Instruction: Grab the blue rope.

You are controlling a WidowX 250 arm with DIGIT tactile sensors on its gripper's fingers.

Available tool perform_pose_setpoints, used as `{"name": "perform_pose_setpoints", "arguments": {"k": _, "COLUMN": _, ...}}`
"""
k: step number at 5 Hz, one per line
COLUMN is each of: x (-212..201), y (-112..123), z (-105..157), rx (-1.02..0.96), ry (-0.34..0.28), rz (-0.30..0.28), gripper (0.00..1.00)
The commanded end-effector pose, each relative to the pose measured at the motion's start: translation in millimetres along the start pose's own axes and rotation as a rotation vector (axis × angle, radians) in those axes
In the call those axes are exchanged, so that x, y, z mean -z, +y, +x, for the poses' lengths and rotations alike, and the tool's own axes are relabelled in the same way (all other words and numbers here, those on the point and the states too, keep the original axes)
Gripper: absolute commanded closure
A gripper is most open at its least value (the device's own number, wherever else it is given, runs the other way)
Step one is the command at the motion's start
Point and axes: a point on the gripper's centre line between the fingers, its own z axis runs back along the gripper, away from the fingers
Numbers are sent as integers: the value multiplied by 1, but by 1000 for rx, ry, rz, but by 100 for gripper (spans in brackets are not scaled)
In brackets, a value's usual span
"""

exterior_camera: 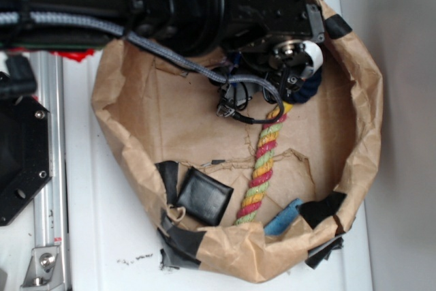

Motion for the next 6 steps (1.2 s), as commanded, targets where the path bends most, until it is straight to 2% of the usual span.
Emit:
{"name": "perform_pose_setpoints", "arguments": {"k": 1, "x": -12, "y": -5, "z": 7, "rx": 24, "ry": -45, "rz": -15, "gripper": 100}}
{"name": "perform_pose_setpoints", "arguments": {"k": 2, "x": -19, "y": -5, "z": 6, "rx": 4, "ry": -67, "rz": -14, "gripper": 100}}
{"name": "perform_pose_setpoints", "arguments": {"k": 3, "x": -69, "y": -19, "z": 6, "rx": -211, "ry": -182, "rz": -53, "gripper": 100}}
{"name": "perform_pose_setpoints", "arguments": {"k": 4, "x": -119, "y": -50, "z": 13, "rx": -407, "ry": -247, "rz": 16, "gripper": 100}}
{"name": "perform_pose_setpoints", "arguments": {"k": 5, "x": -156, "y": -58, "z": 11, "rx": -558, "ry": -245, "rz": 25, "gripper": 100}}
{"name": "perform_pose_setpoints", "arguments": {"k": 6, "x": -160, "y": -52, "z": 5, "rx": -699, "ry": -197, "rz": 28, "gripper": 100}}
